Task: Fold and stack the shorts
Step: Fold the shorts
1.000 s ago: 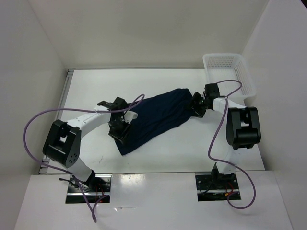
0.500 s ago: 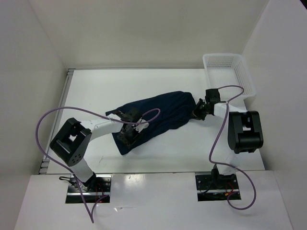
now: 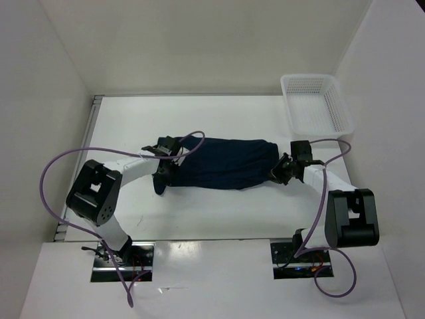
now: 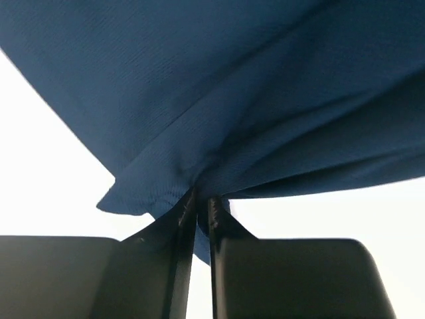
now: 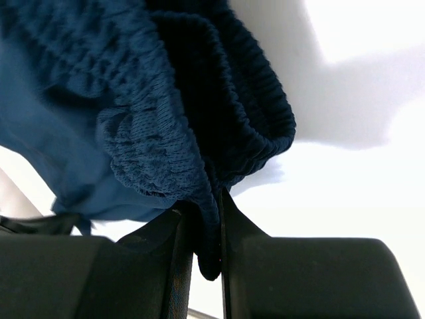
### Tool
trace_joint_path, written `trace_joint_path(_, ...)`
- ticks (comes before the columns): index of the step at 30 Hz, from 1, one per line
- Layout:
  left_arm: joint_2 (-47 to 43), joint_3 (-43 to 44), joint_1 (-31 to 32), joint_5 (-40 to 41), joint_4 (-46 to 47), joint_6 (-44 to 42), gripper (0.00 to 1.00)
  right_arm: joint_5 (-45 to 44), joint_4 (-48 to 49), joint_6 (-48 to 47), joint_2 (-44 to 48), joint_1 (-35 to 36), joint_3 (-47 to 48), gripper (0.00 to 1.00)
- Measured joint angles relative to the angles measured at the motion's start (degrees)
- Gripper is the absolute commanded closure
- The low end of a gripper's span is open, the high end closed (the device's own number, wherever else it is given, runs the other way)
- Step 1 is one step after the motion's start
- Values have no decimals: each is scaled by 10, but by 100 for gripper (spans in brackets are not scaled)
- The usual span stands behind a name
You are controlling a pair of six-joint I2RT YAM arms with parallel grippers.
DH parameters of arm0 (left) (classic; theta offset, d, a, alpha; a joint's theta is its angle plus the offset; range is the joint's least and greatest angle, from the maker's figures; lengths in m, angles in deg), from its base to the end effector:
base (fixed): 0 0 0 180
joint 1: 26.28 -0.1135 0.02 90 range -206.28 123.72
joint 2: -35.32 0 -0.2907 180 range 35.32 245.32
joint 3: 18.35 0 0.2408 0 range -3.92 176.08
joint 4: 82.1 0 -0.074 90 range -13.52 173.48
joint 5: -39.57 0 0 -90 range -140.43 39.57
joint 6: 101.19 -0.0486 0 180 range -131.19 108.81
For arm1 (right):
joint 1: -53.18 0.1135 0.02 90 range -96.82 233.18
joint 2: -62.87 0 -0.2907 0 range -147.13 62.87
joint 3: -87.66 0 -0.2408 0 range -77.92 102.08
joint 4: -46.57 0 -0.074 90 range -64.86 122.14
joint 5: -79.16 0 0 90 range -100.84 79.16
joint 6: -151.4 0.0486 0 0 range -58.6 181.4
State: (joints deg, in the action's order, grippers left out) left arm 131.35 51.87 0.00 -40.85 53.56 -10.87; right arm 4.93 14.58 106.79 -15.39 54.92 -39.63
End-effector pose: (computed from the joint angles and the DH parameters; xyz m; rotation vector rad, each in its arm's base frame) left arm 0.2804 -0.1294 0.1831 0.5815 2.7031 0.1142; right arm 0.2424 0.0206 0.1924 0.8884 2.5064 0.6465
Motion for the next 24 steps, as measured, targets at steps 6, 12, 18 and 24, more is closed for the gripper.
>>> trace_joint_path(6,-2,24,-28,-10,-31,-1,64,6,1,15,-3,14,-11,80)
trace_joint_path(12,-88,69,-45,-111,-149,-2,55,0,-1,11,-3,14,-11,79)
trace_joint_path(18,-102,100,-101,-104,-122,-1,49,-1,-3,0,-5,14,-3,79)
trace_joint_path(24,-15,87,-117,-84,-101,-2,46,-1,-2,-9,-10,14,0,79)
